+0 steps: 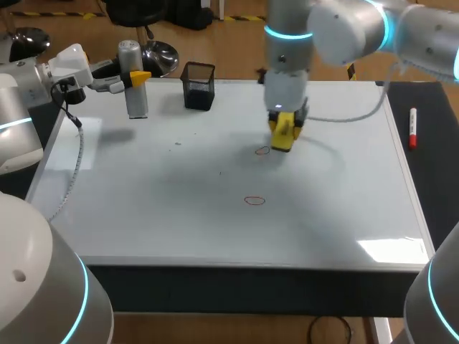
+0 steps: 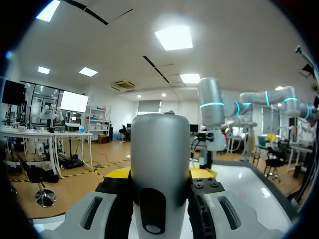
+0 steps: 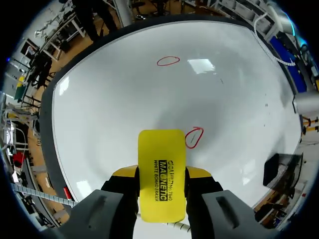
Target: Pick up the inspection probe, press it on each red-marked spot on the whiteboard one by one, put down the probe, pick up the eraser, and wipe off all the red marks.
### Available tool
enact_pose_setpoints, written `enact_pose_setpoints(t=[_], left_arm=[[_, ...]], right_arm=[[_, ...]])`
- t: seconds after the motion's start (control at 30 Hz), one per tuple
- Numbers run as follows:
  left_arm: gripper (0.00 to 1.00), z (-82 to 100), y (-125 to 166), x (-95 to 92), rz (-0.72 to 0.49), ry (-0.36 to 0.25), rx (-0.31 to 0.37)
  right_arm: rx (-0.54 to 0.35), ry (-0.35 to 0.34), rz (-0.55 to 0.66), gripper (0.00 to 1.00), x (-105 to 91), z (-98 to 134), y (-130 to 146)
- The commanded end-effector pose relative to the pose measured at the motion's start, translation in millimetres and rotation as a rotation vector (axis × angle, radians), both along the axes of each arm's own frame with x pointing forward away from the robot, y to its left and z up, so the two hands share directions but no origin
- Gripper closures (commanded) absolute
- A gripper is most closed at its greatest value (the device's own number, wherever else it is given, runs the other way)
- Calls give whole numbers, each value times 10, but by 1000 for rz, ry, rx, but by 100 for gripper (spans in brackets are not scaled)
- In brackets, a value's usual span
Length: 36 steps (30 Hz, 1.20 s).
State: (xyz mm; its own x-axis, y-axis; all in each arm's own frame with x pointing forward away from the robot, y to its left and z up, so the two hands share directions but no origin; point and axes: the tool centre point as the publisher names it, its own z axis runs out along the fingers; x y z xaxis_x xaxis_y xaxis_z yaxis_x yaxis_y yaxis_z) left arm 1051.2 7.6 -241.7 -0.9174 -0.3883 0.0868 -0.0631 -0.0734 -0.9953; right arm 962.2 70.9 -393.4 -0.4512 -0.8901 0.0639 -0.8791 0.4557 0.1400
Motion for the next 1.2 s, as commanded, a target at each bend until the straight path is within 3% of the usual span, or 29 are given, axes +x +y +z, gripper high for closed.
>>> enact_pose_setpoints(t=[0.03,0.2,0.53,0.87,1.2], left_arm=[[100,8,-5,-7,4,-2,-1],[100,8,-5,-7,4,-2,-1],[100,8,-5,-7,4,-2,-1],[100,8,-5,-7,4,-2,-1],[100,8,-5,-7,4,-2,-1]], right_arm=[[27,-3,-78,100,106,-4,-455],[33,-25,-227,100,268,11,-902],[-1,-42,-358,100,494,82,-1539],[18,-43,-439,100,767,76,-1839],[30,-37,-474,100,1009,76,-1949]])
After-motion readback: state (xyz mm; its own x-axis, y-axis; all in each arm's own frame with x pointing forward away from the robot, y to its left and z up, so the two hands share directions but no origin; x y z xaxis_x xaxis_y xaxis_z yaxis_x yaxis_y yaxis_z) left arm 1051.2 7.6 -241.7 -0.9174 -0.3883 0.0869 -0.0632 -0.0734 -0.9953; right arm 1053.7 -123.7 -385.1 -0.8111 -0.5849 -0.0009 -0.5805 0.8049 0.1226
